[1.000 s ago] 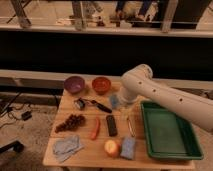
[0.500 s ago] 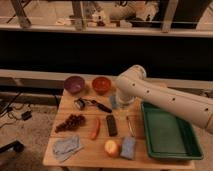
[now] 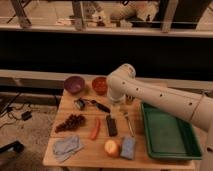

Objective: Place brush in table surface

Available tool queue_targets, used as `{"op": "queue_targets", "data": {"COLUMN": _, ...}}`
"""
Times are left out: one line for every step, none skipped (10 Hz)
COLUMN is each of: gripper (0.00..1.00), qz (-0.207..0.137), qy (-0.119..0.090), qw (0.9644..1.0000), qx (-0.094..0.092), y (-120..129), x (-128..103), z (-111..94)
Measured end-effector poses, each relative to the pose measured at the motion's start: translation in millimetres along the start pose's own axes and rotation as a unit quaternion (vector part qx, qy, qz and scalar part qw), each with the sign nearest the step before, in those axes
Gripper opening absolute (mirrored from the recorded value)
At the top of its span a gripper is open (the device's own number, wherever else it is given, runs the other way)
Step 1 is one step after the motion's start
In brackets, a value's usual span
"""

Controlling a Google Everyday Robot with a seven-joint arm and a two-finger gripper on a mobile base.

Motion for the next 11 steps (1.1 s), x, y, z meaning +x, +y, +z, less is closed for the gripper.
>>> {"op": "queue_targets", "data": {"gripper": 0.80, "qz": 0.011, "qy": -0.015, "qw": 0.9998, "qx": 0.004, "y": -8, "x": 0, "z": 2}}
{"op": "queue_targets", "data": {"gripper": 0.80, "qz": 0.021, "qy": -0.029, "qw": 0.9993, "qx": 0.005, "y": -13, "x": 0, "z": 5}}
{"op": "queue_targets", "data": {"gripper": 0.80, "qz": 0.033, "qy": -0.047, "qw": 0.9983, "qx": 0.006, "y": -18, "x": -3, "z": 8}}
{"op": "queue_targets", "data": {"gripper": 0.80, "qz": 0.043, "qy": -0.061, "qw": 0.9972, "qx": 0.005, "y": -22, "x": -5, "z": 12}}
{"op": "queue_targets", "data": {"gripper": 0.80, "qz": 0.051, "qy": -0.070, "qw": 0.9962, "qx": 0.005, "y": -25, "x": -9, "z": 16}}
{"op": "queue_targets", "data": {"gripper": 0.80, "qz": 0.058, "qy": -0.079, "qw": 0.9952, "qx": 0.002, "y": -26, "x": -16, "z": 24}}
{"op": "queue_targets", "data": {"gripper": 0.80, "qz": 0.058, "qy": -0.083, "qw": 0.9949, "qx": -0.001, "y": -26, "x": -23, "z": 29}}
{"op": "queue_targets", "data": {"gripper": 0.80, "qz": 0.056, "qy": -0.086, "qw": 0.9947, "qx": -0.005, "y": -27, "x": -34, "z": 36}}
{"op": "queue_targets", "data": {"gripper": 0.80, "qz": 0.049, "qy": -0.089, "qw": 0.9948, "qx": -0.009, "y": -27, "x": -47, "z": 44}}
{"op": "queue_targets", "data": {"gripper": 0.80, "qz": 0.041, "qy": -0.092, "qw": 0.9948, "qx": -0.012, "y": -28, "x": -60, "z": 53}}
{"op": "queue_targets", "data": {"gripper": 0.80, "qz": 0.039, "qy": -0.094, "qw": 0.9948, "qx": -0.013, "y": -30, "x": -65, "z": 56}}
